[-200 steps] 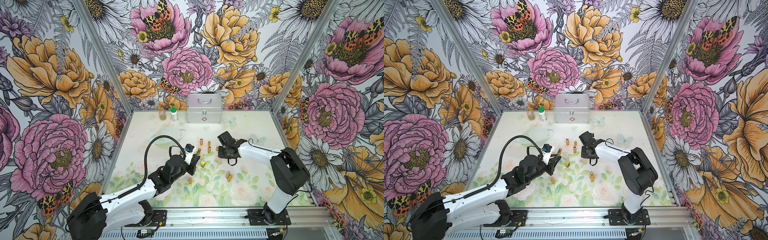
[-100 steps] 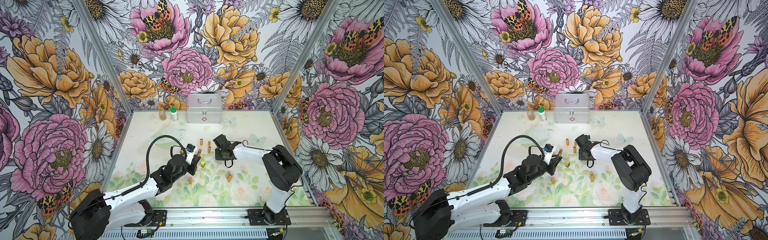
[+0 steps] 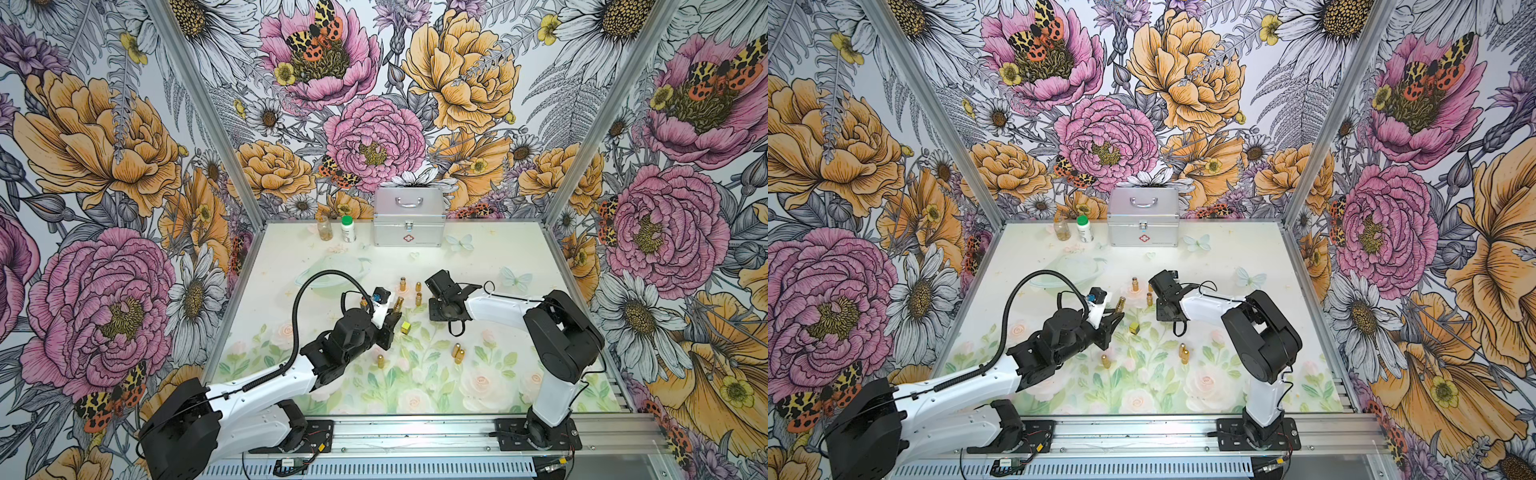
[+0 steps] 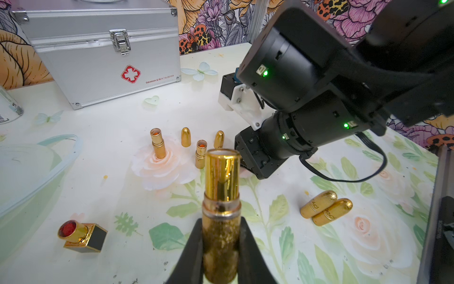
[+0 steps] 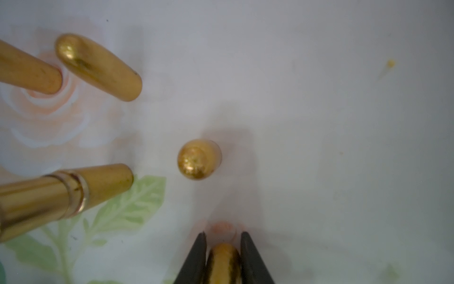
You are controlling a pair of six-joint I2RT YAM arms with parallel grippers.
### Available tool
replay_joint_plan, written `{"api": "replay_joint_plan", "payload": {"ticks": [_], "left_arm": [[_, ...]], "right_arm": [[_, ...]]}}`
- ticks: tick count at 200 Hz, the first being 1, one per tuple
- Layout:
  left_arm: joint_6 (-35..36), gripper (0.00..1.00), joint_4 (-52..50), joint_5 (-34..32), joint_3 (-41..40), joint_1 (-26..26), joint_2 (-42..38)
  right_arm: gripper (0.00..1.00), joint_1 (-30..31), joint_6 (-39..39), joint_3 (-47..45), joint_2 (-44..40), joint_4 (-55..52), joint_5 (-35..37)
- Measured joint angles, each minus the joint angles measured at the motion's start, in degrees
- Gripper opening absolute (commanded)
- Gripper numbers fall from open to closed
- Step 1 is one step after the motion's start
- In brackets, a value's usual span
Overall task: Open the lipstick cap
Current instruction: Place the cover at the center of the board, then place the lipstick at the center of the board.
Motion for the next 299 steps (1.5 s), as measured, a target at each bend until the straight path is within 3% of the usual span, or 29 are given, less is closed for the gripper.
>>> {"api": "replay_joint_plan", "payload": {"ticks": [43,87,132,157,190,238,299], "left_arm": [[0.0,0.00,0.0,0.0,0.0,0.0,-0.1],[0.0,0.00,0.0,0.0,0.0,0.0,-0.5],[0.8,0.00,0.0,1.0,0.7,0.0,1.2],[2.0,0.00,0.0,2.6,2.5,0.0,4.1],[3.7,0.00,0.0,4.9,5.0,0.0,7.1],[5.5,0.00,1.3,7.0,6.7,-0.2,8.8],[7.1,0.00,1.3,7.6,7.3,-1.7,8.8]], "right_arm": [[0.29,0.0,-0.3,0.0,0.0,0.0,0.2],[0.36,0.0,-0.4,0.6,-1.0,-3.0,0.4],[0.45,-0.4,-1.9,4.2,-10.0,-11.1,-1.3],[0.50,-0.8,-3.0,6.4,-16.1,-16.0,-6.0],[0.53,-1.7,-3.4,8.4,-22.5,-20.9,-17.2],[0.56,-2.1,-1.5,10.5,-26.1,-23.8,-32.2],[0.53,-1.0,0.8,12.4,-26.3,-24.0,-36.5]]}}
